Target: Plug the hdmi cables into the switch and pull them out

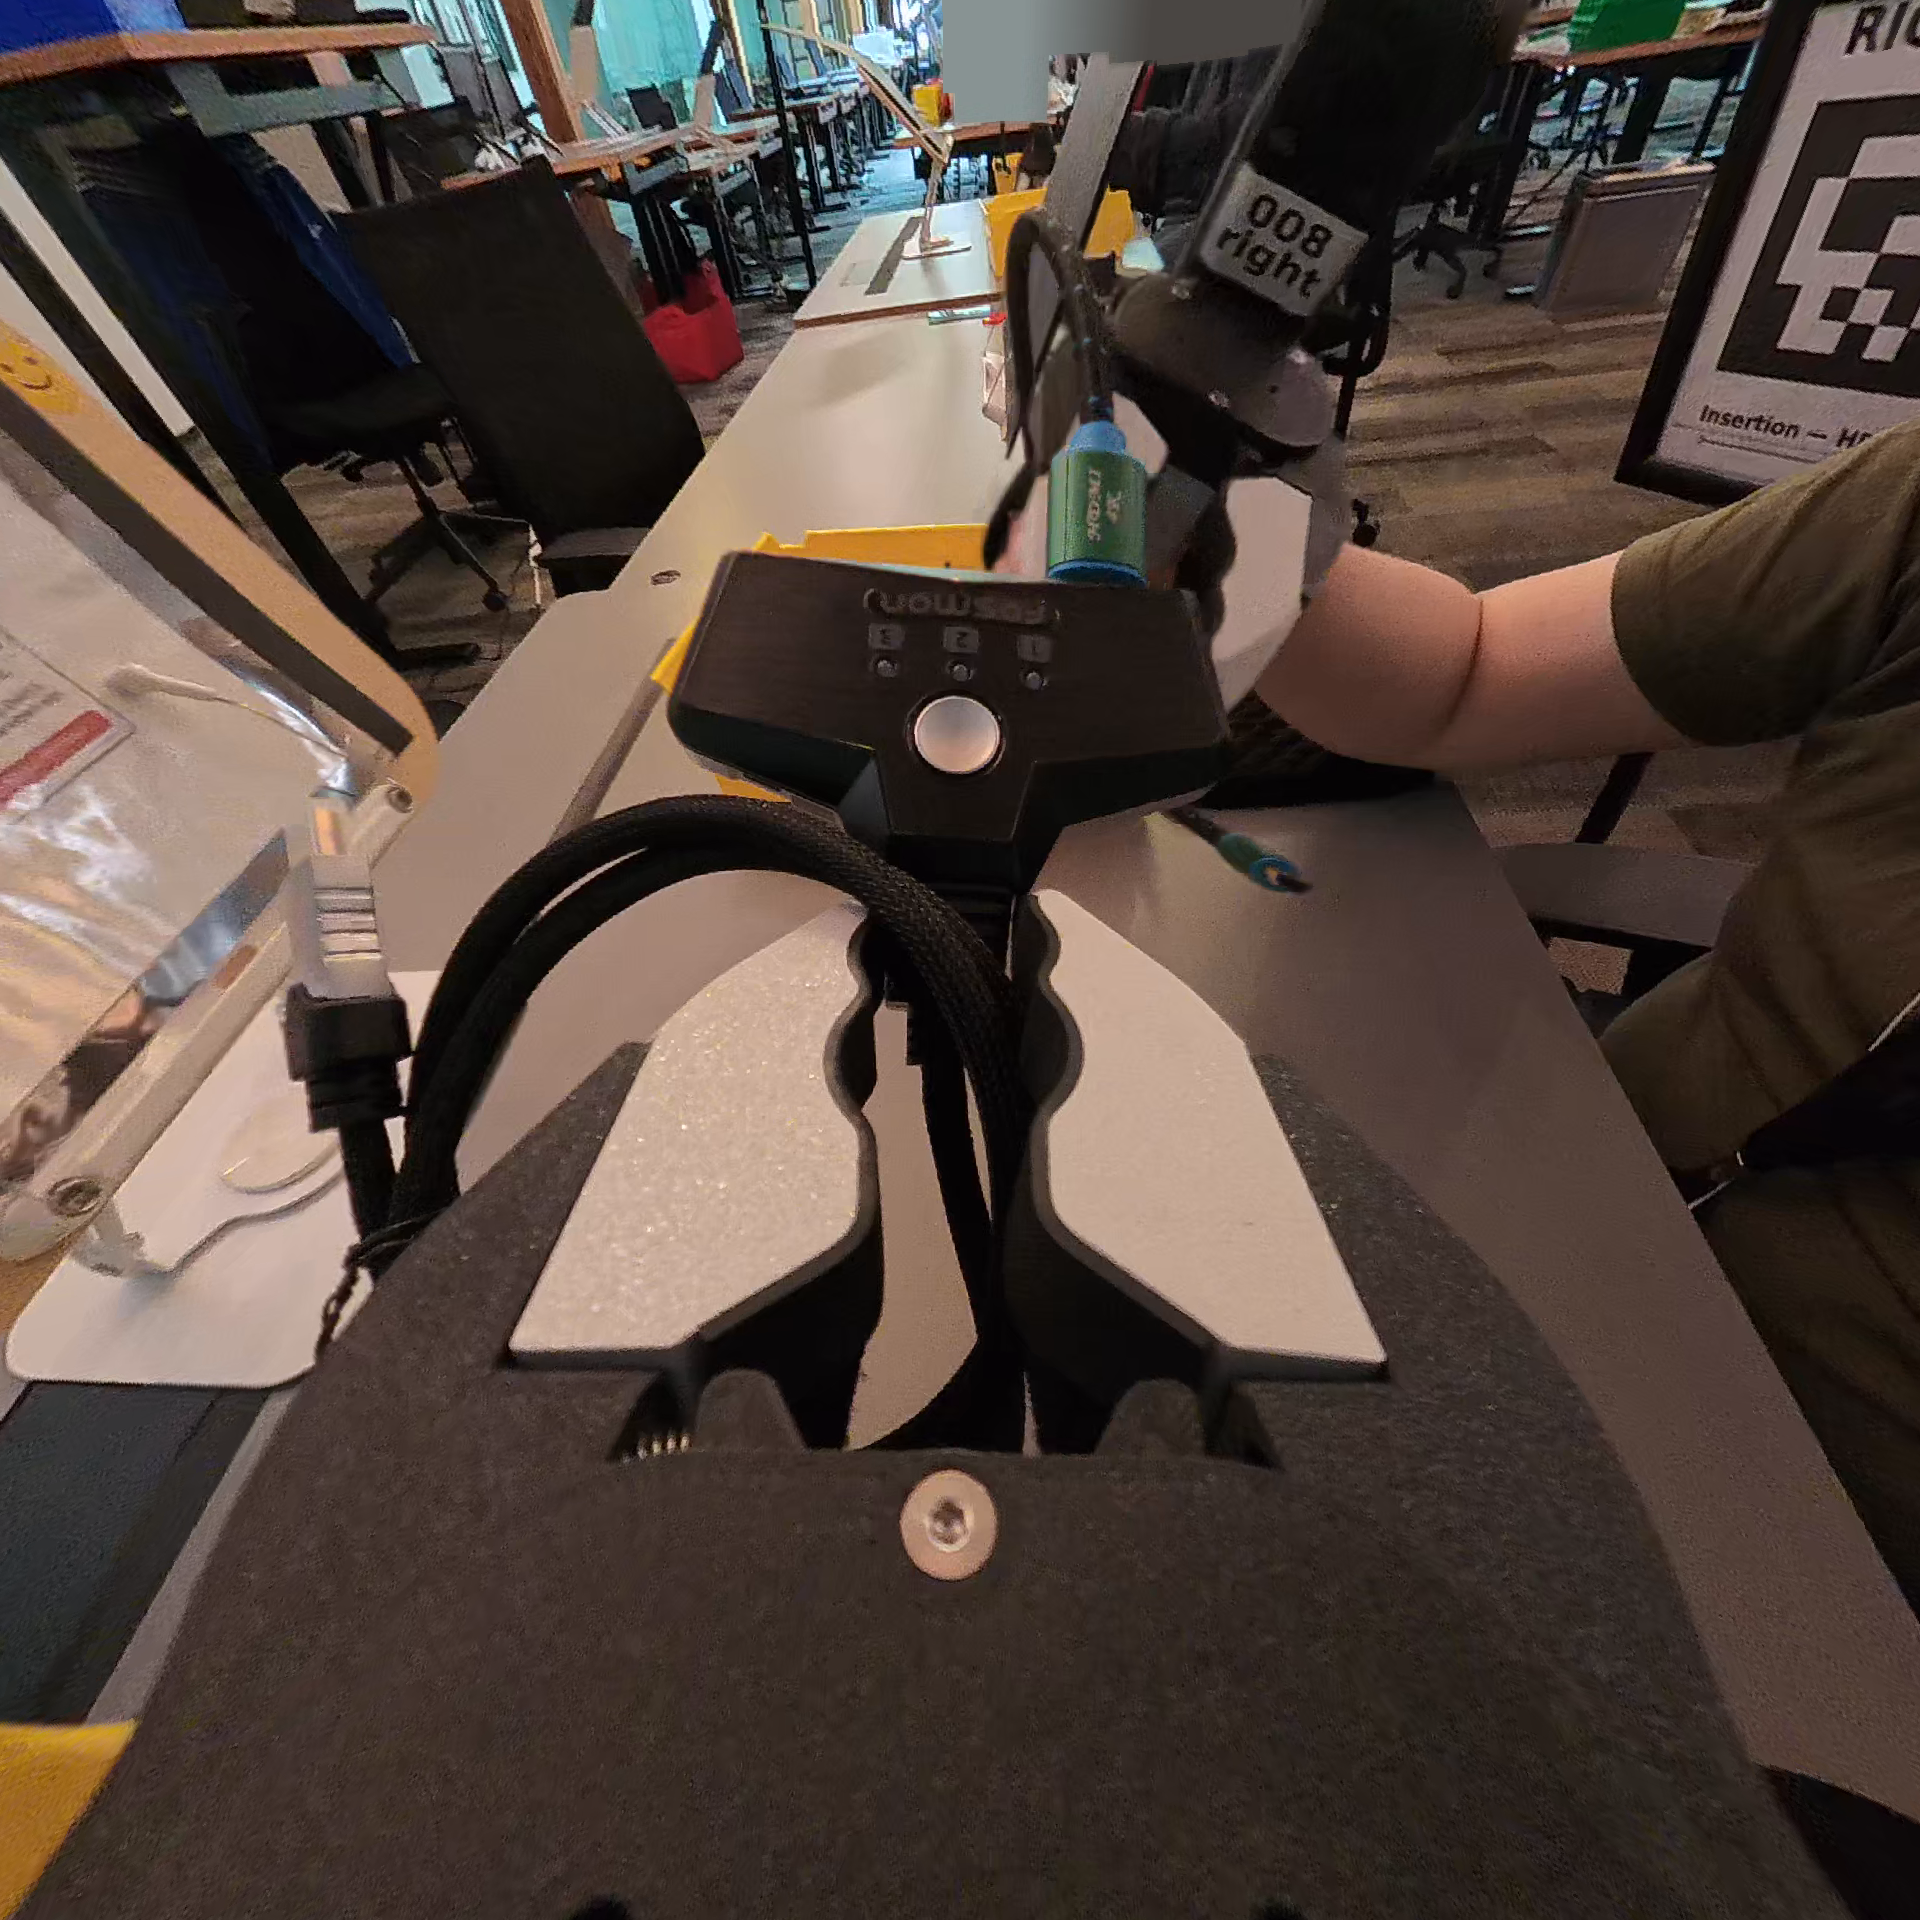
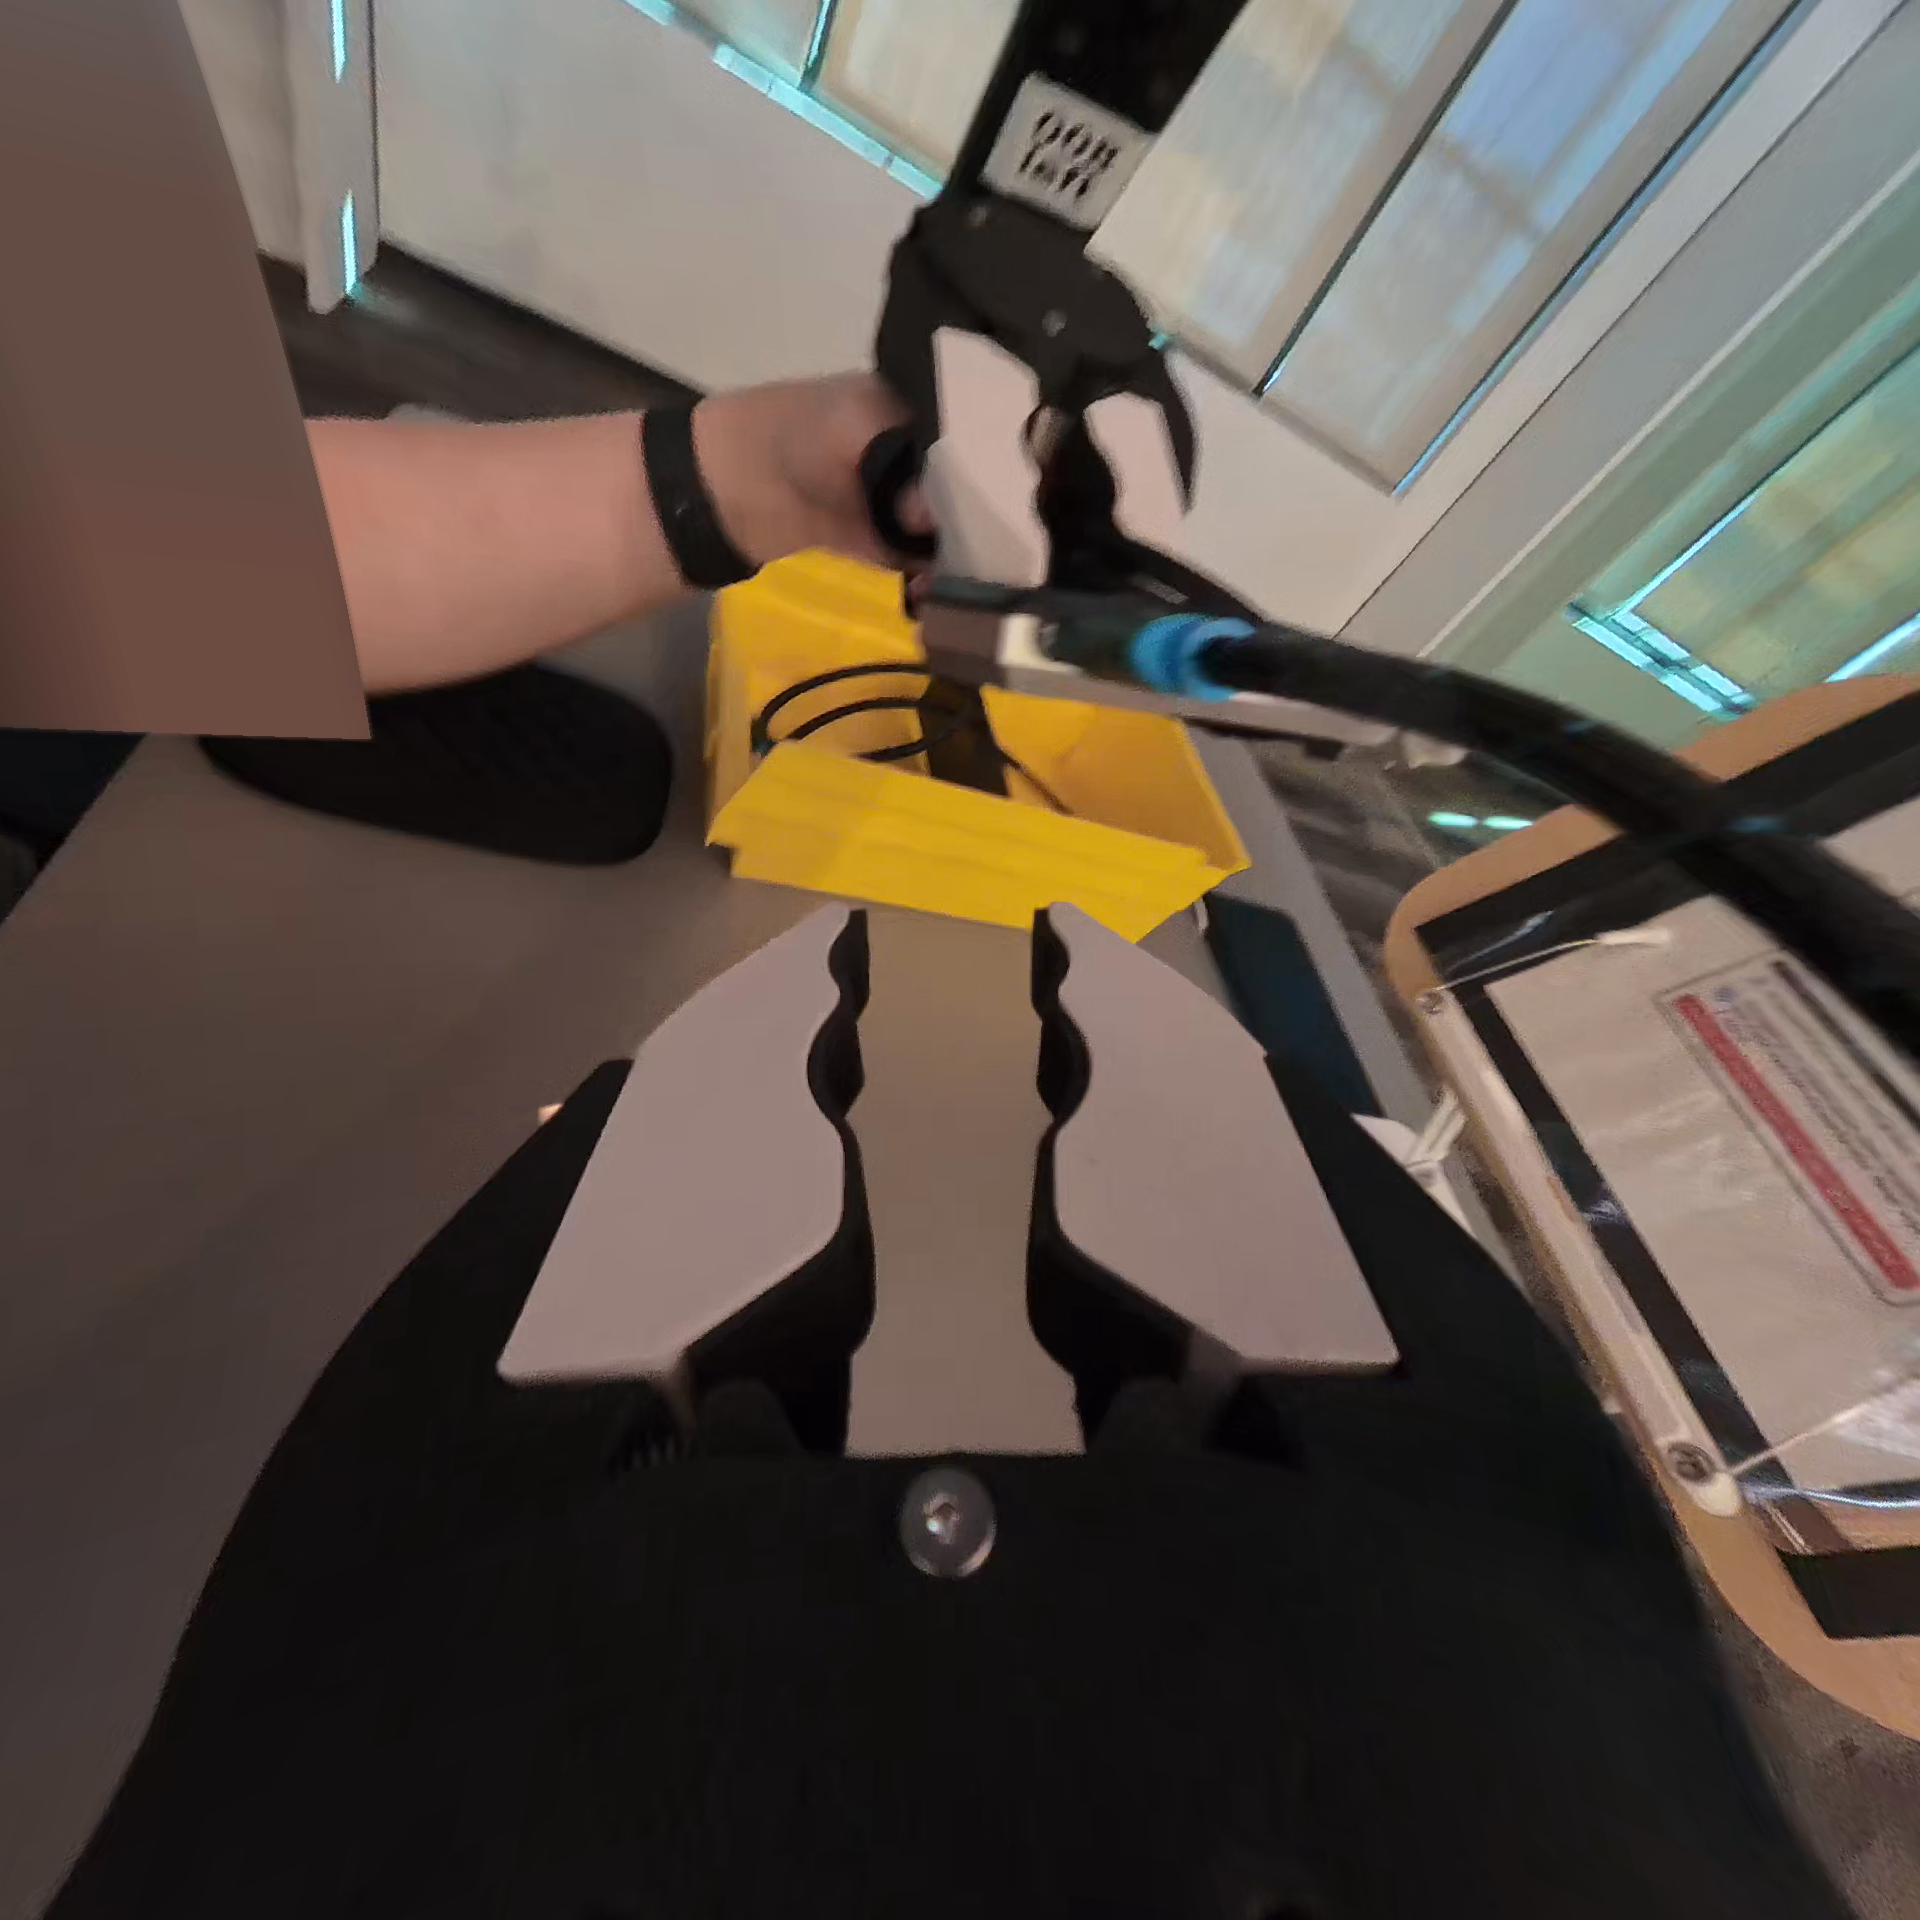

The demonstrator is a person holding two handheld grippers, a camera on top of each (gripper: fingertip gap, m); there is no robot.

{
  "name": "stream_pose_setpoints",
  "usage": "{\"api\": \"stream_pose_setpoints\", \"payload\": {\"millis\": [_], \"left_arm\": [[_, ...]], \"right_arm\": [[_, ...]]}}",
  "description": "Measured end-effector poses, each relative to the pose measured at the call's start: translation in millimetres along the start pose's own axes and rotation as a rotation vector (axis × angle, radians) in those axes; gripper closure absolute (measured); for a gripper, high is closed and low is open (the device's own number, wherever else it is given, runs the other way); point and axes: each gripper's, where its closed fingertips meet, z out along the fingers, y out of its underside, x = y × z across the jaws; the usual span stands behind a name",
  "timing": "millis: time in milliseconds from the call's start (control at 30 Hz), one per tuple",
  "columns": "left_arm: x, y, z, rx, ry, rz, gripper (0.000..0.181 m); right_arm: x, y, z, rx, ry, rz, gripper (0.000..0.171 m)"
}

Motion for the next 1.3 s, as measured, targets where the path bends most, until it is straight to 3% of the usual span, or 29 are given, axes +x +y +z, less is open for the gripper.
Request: {"api": "stream_pose_setpoints", "payload": {"millis": [133, 267, 433, 567, 633, 767, 1067, 1300], "left_arm": [[-5.2, 3.8, -14.1, 0.005, -0.01, -0.01, 0.158], [1.9, 11.9, -15.3, -0.022, 0.044, 0.013, 0.158], [15.7, 16.0, -7.8, -0.04, 0.141, 0.009, 0.158], [31.0, 19.0, 3.3, -0.058, 0.238, 0.015, 0.158], [40.1, 20.5, 10.8, -0.073, 0.287, 0.023, 0.158], [56.8, 22.4, 28.5, -0.089, 0.391, 0.008, 0.158], [76.2, 26.4, 47.4, -0.093, 0.541, -0.06, 0.158], [83.4, 35.0, 52.3, -0.129, 0.595, -0.088, 0.158]], "right_arm": [[-40.8, -25.9, -7.8, -0.039, -0.152, -0.039, 0.142], [-54.1, -65.8, -54.5, 0.089, -0.183, -0.146, 0.144], [-5.8, -91.5, -125.0, 0.329, 0.05, -0.184, 0.148], [41.7, -76.8, -152.6, 0.496, 0.166, -0.062, 0.164], [59.1, -54.0, -140.2, 0.48, 0.211, -0.044, 0.163], [38.4, -15.0, -77.8, 0.28, 0.171, -0.285, 0.148], [-28.5, -5.2, -11.4, 0.13, -0.01, -0.52, 0.128], [-46.9, 4.2, 7.6, 0.058, -0.049, -0.626, 0.145]]}}
